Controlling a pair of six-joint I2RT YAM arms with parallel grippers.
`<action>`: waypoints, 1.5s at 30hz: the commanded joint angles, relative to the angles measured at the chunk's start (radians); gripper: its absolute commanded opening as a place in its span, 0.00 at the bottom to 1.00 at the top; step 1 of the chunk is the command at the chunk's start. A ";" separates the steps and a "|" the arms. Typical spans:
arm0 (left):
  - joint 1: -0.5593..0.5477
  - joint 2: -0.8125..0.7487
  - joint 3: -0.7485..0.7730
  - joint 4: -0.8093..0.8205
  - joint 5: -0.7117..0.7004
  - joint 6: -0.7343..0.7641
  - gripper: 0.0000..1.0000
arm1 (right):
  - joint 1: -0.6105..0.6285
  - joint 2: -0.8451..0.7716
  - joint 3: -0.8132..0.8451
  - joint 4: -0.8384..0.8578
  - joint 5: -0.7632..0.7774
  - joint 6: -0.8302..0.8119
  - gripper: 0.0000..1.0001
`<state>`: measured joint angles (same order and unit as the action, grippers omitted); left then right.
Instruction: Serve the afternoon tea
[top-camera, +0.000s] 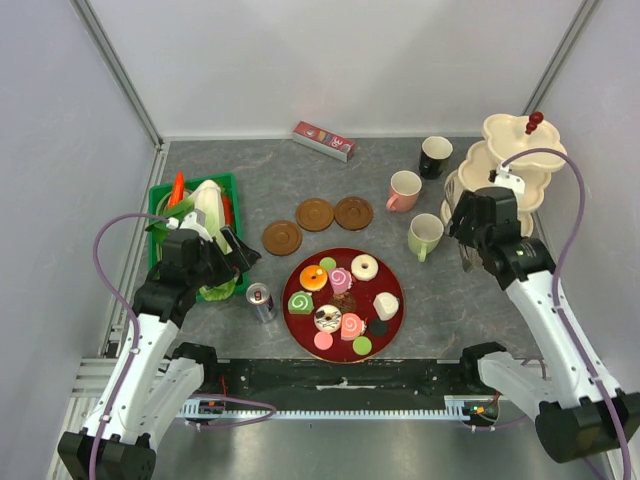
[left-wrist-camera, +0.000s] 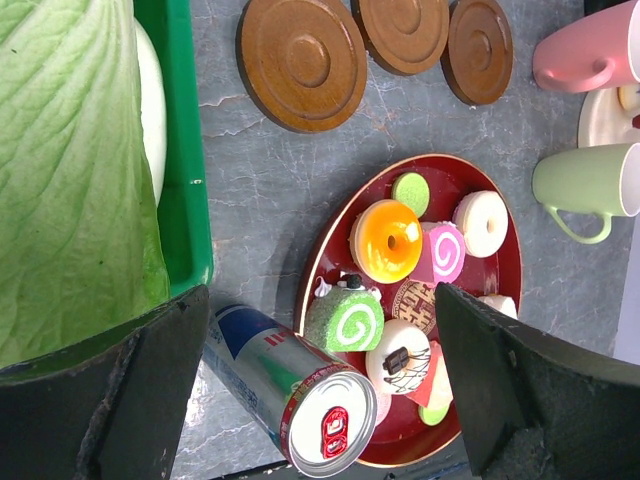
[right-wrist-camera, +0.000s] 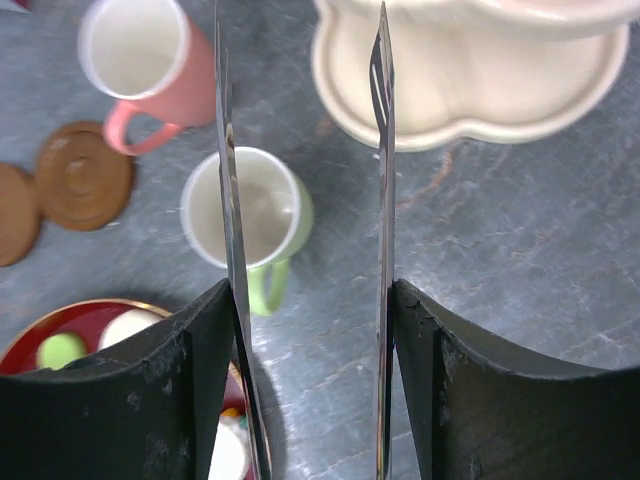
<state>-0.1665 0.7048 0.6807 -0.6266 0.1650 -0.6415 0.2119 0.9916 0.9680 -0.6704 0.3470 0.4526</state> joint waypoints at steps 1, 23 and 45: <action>0.004 -0.007 0.005 0.025 0.025 -0.017 0.99 | 0.000 -0.065 0.119 -0.032 -0.169 -0.020 0.69; 0.004 -0.001 -0.007 0.031 0.024 -0.023 0.99 | 0.699 0.216 0.222 -0.235 -0.013 0.208 0.70; 0.004 -0.025 -0.024 0.056 0.050 -0.027 0.99 | 0.793 0.366 0.172 -0.301 0.058 0.520 0.71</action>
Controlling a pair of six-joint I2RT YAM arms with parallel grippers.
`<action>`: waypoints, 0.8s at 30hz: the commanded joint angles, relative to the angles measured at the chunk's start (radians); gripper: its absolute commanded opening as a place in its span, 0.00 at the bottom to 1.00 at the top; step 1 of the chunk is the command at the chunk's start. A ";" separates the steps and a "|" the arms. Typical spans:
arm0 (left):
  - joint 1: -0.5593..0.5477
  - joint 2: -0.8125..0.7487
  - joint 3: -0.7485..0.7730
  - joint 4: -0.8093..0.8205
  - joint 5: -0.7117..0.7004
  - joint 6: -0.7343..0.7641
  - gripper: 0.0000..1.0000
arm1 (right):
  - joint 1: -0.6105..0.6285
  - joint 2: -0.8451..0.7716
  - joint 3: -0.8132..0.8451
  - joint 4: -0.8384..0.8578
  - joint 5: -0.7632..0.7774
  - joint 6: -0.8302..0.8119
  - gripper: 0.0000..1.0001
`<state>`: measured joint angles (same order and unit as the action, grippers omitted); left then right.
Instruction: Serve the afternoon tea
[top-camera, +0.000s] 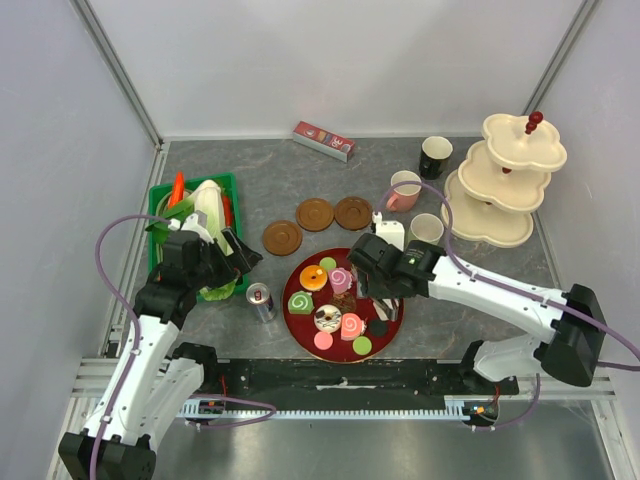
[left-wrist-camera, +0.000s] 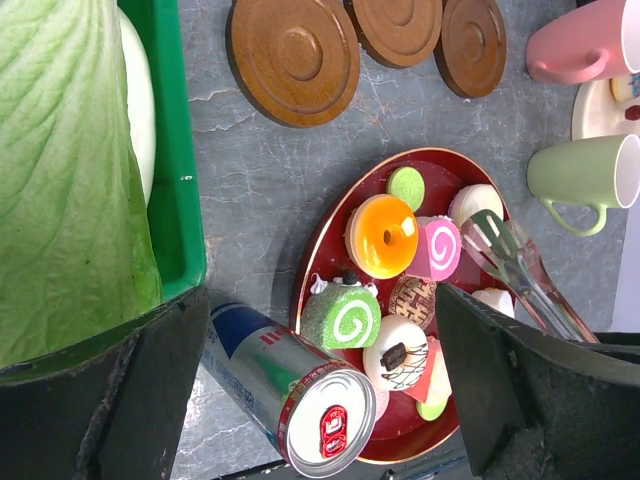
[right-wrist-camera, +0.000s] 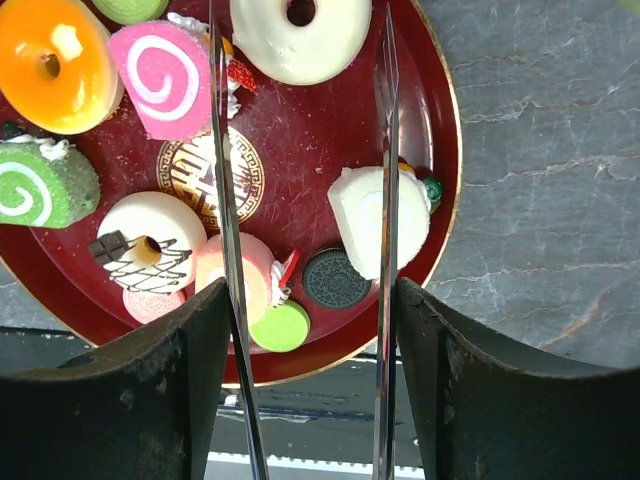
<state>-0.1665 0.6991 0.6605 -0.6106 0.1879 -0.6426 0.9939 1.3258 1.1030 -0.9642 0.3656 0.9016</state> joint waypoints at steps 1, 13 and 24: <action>0.004 -0.021 -0.005 0.040 0.025 -0.026 0.99 | 0.012 0.041 0.041 -0.008 0.042 0.077 0.71; 0.004 -0.024 -0.007 0.045 0.031 -0.028 0.99 | 0.032 0.139 0.103 -0.030 0.068 0.086 0.72; 0.004 -0.029 -0.007 0.045 0.033 -0.028 0.99 | 0.035 0.176 0.135 -0.074 0.107 0.082 0.66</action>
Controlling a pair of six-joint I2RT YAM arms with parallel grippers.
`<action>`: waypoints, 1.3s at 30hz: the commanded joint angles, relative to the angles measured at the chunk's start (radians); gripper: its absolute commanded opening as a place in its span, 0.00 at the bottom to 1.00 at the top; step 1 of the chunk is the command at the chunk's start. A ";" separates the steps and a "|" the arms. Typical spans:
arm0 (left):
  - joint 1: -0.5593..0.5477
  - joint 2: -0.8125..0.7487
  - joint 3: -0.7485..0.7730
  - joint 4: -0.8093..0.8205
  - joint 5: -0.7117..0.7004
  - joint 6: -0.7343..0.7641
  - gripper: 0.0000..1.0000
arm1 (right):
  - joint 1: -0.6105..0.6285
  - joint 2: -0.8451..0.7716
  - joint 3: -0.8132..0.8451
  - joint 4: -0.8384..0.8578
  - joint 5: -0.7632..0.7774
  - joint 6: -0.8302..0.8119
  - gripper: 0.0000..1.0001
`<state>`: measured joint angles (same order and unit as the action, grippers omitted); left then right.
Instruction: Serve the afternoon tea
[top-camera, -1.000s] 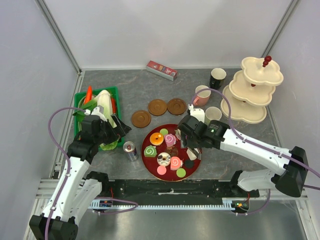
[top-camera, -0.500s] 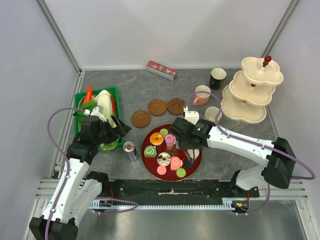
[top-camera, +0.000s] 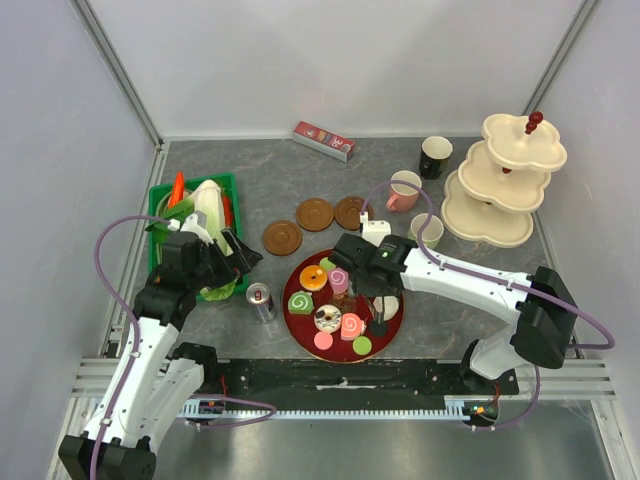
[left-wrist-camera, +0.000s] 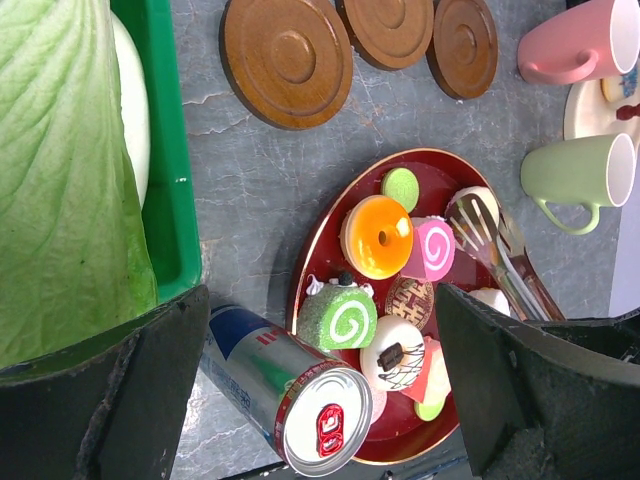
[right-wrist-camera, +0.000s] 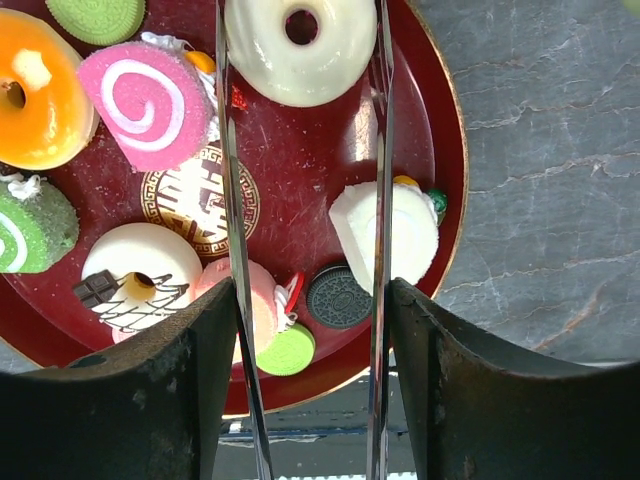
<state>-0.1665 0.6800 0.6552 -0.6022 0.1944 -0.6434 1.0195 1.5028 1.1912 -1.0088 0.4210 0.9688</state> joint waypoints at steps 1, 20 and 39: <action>0.002 -0.010 -0.005 0.036 0.028 -0.027 0.99 | 0.010 -0.004 0.047 -0.031 0.055 0.015 0.64; 0.005 -0.013 -0.002 0.036 0.023 -0.027 0.99 | 0.025 -0.170 0.202 -0.074 0.142 -0.090 0.51; 0.004 -0.016 -0.005 0.038 0.040 -0.025 0.99 | -0.544 -0.210 0.254 -0.011 0.124 -0.373 0.49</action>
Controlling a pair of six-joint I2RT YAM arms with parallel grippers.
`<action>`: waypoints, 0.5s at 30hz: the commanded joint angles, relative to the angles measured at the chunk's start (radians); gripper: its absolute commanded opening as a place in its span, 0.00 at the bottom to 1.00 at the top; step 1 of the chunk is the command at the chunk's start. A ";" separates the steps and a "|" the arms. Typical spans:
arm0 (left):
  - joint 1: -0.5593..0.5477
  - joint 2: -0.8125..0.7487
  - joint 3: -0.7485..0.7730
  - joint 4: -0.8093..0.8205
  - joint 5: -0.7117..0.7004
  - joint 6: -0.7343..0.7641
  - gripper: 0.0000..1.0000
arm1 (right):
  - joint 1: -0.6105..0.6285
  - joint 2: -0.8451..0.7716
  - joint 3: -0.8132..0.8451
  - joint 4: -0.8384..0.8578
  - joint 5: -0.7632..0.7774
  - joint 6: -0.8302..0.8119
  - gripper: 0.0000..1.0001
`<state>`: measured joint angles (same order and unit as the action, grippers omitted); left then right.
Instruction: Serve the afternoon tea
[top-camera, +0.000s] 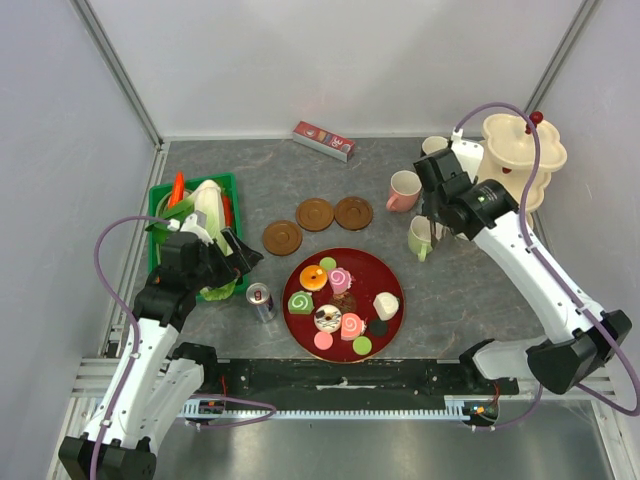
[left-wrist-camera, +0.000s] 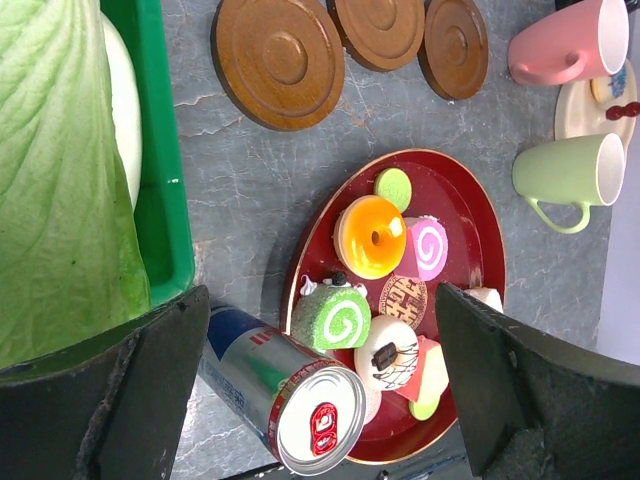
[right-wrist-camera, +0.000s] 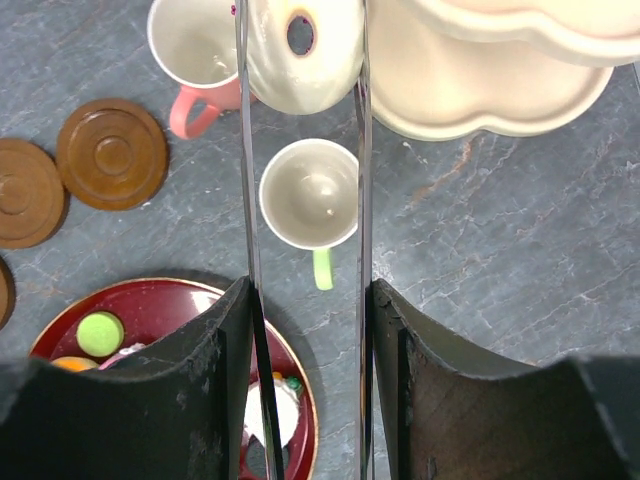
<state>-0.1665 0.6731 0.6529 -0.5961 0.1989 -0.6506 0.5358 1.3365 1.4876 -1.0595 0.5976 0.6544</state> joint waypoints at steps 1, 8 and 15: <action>0.004 -0.007 -0.002 0.032 0.036 -0.018 0.99 | -0.080 -0.049 -0.062 0.042 -0.071 -0.062 0.49; 0.004 -0.007 -0.001 0.035 0.042 -0.017 0.99 | -0.201 -0.100 -0.216 0.082 -0.153 -0.096 0.48; 0.004 -0.007 -0.006 0.035 0.037 -0.018 0.99 | -0.299 -0.105 -0.299 0.148 -0.202 -0.153 0.49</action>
<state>-0.1665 0.6731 0.6498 -0.5953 0.2173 -0.6506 0.2745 1.2552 1.2163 -0.9989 0.4320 0.5591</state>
